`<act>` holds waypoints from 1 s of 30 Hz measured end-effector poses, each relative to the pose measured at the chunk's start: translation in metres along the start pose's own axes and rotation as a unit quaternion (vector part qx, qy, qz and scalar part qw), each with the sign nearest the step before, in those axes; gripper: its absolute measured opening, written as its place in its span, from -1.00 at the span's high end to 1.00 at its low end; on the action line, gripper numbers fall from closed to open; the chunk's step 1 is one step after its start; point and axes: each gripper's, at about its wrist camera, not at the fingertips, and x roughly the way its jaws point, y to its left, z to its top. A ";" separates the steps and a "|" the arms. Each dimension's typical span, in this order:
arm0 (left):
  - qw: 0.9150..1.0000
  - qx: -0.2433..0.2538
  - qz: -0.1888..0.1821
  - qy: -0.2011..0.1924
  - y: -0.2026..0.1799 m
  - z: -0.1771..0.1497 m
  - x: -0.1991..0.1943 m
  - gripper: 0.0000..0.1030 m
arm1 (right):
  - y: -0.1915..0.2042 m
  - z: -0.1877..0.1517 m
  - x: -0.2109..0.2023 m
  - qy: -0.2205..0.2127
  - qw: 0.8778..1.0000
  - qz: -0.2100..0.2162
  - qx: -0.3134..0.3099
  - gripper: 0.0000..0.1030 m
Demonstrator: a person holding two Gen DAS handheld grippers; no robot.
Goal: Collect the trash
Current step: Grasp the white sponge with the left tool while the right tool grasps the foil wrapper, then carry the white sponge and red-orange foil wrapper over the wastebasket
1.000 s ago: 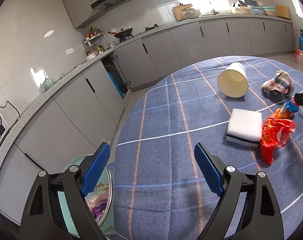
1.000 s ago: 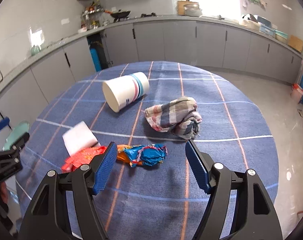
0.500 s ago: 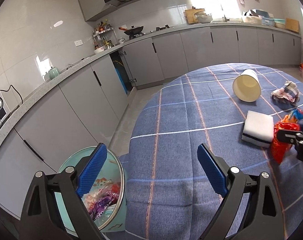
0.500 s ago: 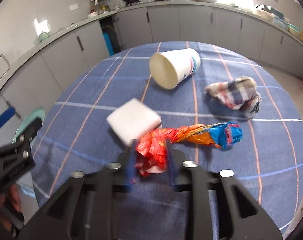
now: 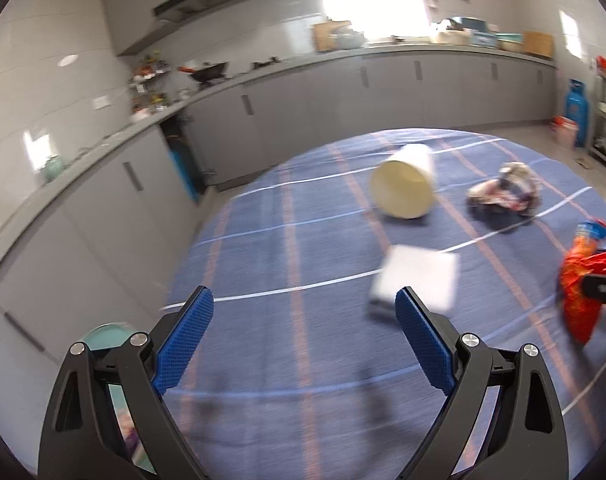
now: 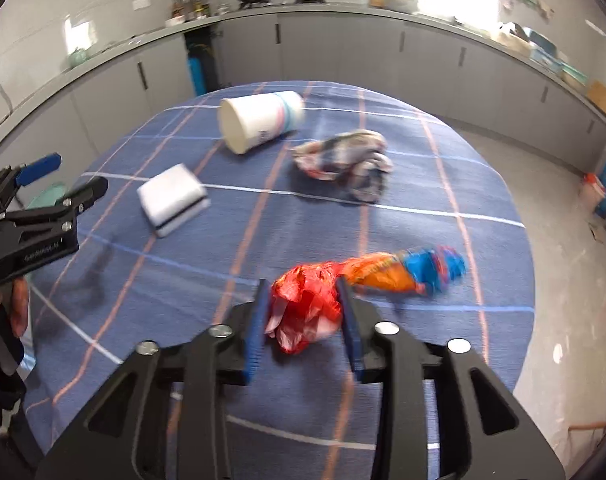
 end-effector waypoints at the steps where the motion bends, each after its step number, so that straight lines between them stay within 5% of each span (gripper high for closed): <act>1: 1.000 0.002 -0.008 0.001 -0.006 0.002 0.003 -0.76 | -0.006 -0.002 0.001 -0.001 1.000 0.007 0.012 0.15; 8: 0.997 0.045 -0.057 0.037 -0.040 0.012 0.033 -0.76 | -0.015 -0.007 0.005 -0.004 0.999 0.020 0.029 0.14; 10: 0.995 0.054 -0.062 0.049 -0.044 0.013 0.038 -0.74 | -0.016 -0.008 0.009 0.004 0.999 0.029 0.032 0.35; 15: 0.990 0.068 -0.093 0.078 -0.051 0.009 0.048 -0.05 | -0.016 -0.011 0.008 -0.001 0.999 0.032 0.028 0.58; 23: 0.993 0.049 -0.089 0.062 -0.036 0.004 0.024 0.13 | 0.004 -0.008 -0.002 -0.036 0.998 0.043 0.001 0.71; 30: 0.999 0.026 -0.031 0.025 0.003 -0.002 -0.016 0.13 | 0.038 -0.001 -0.011 -0.059 0.995 0.073 -0.039 0.72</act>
